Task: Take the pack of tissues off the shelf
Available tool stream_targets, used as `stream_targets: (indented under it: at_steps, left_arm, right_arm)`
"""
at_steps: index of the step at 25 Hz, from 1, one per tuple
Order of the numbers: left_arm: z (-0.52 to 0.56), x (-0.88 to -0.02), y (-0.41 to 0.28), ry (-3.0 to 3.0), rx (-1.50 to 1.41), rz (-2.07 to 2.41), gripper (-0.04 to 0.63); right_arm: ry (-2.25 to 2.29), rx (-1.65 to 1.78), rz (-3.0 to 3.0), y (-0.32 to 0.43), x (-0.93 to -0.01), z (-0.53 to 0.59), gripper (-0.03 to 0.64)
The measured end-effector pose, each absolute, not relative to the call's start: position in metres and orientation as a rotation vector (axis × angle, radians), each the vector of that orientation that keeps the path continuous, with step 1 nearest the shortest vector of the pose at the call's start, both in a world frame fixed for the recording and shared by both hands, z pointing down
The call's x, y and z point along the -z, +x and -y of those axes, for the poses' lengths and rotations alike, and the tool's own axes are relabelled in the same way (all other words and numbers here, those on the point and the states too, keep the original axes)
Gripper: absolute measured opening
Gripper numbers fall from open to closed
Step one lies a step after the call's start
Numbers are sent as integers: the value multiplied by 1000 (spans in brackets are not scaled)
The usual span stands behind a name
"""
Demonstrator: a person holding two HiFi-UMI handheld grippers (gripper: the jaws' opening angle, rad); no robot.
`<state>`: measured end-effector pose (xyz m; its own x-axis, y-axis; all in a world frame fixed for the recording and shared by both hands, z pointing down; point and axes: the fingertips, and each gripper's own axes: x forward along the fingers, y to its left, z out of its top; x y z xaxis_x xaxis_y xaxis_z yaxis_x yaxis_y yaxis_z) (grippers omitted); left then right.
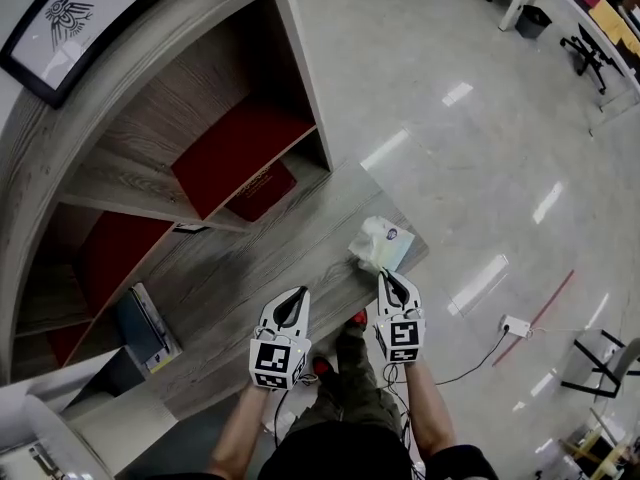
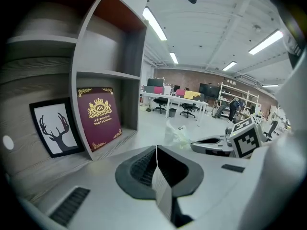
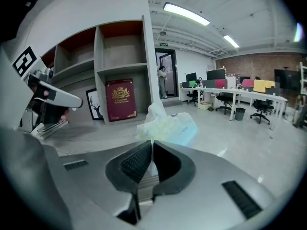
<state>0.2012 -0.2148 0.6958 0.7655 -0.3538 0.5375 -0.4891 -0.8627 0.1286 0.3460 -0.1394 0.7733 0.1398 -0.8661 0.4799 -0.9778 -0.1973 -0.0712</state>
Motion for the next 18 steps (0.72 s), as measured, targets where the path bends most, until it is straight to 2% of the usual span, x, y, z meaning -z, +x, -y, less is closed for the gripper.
stream_targets:
  at_steps: [6,8,10,18]
  left_arm:
    - [212,-700,198,2690,-769,648,9]
    - [212,-699,197,2690,-770,648,9]
    - [212,-699,197,2692,-768,649,9]
    - [206,-693,194,2702,-758,653,9]
  right_arm:
    - [2148,-625,1828,343,-774,140,36]
    - [2150,-641,1841,341,-775,138,107]
    - [2162,-651,1844,340,-775,136,148]
    - [2178,-637,1848,338,-766,128,167]
